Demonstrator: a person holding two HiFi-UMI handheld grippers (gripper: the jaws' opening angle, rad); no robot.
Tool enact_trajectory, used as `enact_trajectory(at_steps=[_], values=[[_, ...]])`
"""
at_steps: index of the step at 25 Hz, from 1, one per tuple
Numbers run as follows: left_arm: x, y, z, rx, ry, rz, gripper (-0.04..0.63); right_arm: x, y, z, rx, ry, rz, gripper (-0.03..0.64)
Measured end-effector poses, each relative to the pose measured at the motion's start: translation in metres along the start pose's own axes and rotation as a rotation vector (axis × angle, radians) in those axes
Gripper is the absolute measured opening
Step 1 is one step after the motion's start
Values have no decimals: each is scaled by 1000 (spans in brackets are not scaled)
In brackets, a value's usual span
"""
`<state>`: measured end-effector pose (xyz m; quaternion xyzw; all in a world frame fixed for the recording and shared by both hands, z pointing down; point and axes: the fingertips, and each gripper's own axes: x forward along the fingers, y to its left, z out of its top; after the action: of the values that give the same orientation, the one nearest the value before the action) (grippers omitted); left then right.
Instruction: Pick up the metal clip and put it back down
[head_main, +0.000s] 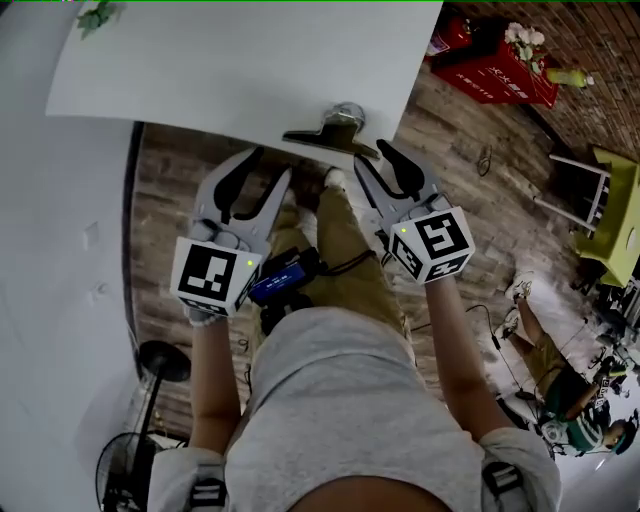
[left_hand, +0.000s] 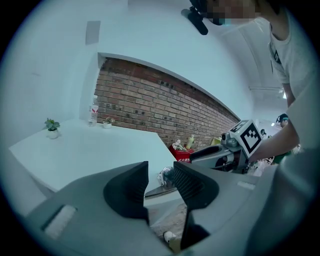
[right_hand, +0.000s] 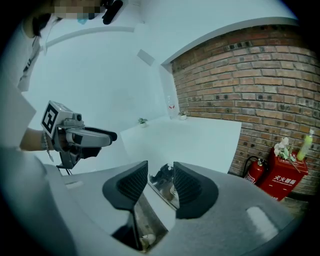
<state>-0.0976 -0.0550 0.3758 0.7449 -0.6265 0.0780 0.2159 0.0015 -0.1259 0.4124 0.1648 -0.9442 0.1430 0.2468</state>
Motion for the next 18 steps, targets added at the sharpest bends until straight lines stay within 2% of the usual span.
enact_trajectory(at_steps=[18], values=[[20, 1, -25, -62, 40, 45, 156, 56, -26, -31, -10, 94, 89, 156]])
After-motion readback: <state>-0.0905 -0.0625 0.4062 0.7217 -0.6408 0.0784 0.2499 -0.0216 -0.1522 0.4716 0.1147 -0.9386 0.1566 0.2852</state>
